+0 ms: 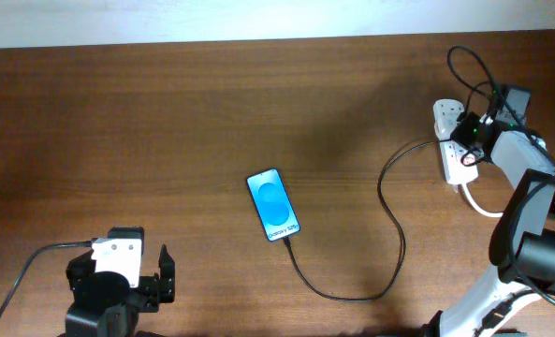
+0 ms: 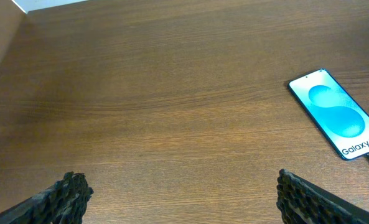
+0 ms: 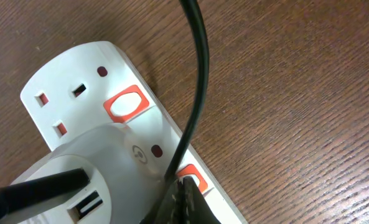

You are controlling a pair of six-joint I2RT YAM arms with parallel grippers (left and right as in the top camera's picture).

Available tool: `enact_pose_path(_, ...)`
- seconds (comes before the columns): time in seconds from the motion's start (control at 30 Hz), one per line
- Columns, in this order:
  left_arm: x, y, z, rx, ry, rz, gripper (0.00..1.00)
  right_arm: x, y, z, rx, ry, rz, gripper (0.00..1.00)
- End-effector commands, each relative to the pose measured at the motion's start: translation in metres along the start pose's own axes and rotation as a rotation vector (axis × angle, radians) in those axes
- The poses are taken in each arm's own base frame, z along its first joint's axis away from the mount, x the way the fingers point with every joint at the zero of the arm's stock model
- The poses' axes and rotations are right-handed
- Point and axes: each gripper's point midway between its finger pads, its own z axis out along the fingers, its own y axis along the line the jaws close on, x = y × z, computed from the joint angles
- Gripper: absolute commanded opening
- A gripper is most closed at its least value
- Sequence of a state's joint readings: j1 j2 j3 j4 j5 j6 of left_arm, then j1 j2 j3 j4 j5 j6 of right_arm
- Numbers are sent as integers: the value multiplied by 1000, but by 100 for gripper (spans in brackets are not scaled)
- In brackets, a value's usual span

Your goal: Plug charger to phone and switch on socket

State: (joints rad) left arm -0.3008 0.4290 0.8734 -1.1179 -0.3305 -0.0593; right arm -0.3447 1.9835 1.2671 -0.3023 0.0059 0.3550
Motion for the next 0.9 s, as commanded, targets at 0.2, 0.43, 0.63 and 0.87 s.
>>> enact_pose_path(0.2,-6,4,-5,-15,-23,7,99,61,42,29,-102,179,-78,4)
enact_pose_path(0.43,-6,4,-5,-15,-23,7,99,88,79,21,-221,263,-117,4)
enact_pose_path(0.63,-6,4,-5,-15,-23,7,99,85,54,23,-61,236,-115,4)
enact_pose_path(0.87,-6,4,-5,-15,-23,7,99,21,24,-17,67,108,-64,4)
